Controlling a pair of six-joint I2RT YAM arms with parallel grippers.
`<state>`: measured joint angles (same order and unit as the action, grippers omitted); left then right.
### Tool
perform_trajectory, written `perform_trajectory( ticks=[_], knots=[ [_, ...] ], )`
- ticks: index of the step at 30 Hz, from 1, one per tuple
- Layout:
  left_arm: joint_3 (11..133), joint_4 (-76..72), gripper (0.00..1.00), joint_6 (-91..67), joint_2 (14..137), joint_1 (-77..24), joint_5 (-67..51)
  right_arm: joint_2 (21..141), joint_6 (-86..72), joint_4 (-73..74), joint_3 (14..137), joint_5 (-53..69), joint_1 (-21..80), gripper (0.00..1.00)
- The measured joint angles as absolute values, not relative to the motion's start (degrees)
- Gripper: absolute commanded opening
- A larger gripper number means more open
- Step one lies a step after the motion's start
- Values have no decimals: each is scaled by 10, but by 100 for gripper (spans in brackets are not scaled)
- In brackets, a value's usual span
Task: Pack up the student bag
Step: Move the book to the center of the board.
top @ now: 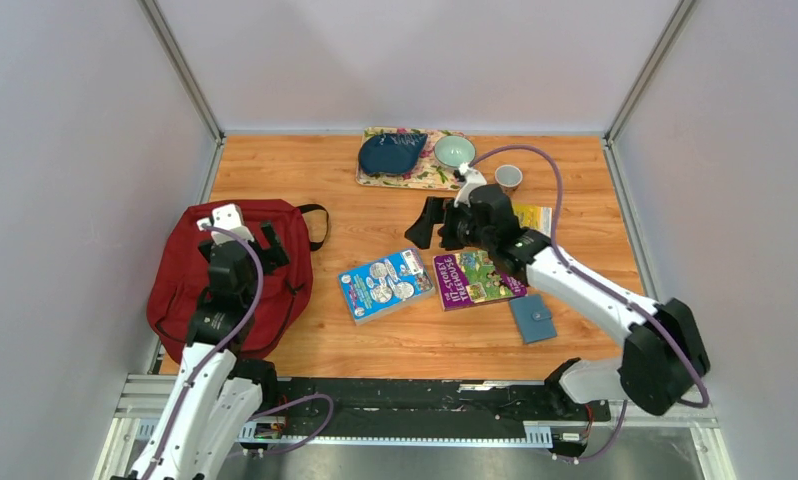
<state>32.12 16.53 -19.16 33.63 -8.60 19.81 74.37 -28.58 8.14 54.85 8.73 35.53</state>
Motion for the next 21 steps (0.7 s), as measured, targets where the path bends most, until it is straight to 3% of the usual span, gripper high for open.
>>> perform_trajectory(
  ticks=[5, 21],
  knots=[
    [314, 201, 99, -177, 313, -83, 216, 840, -333, 67, 554, 84, 403, 100],
    [297, 221, 99, -168, 291, -51, 221, 1053, -377, 65, 774, 53, 598, 100]
  ],
)
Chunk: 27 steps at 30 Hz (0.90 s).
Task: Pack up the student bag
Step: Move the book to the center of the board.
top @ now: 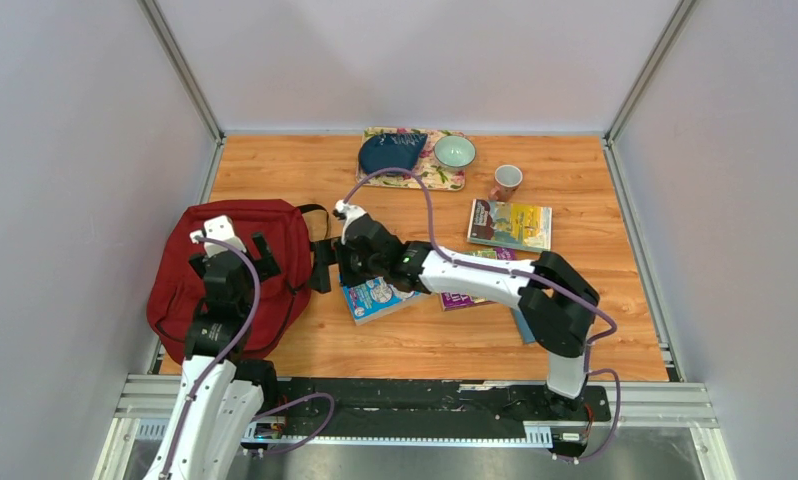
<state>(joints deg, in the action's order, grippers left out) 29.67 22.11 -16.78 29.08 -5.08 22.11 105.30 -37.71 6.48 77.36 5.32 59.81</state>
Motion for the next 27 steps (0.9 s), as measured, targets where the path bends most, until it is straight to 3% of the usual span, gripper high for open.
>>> perform_trajectory(
  ticks=[15, 27],
  knots=[
    [284, 221, 99, -172, 254, -48, 257, 1216, -453, 109, 889, -98, 682, 100],
    [280, 221, 99, -173, 253, -48, 260, 1199, -492, 105, 823, -140, 593, 100]
  ],
)
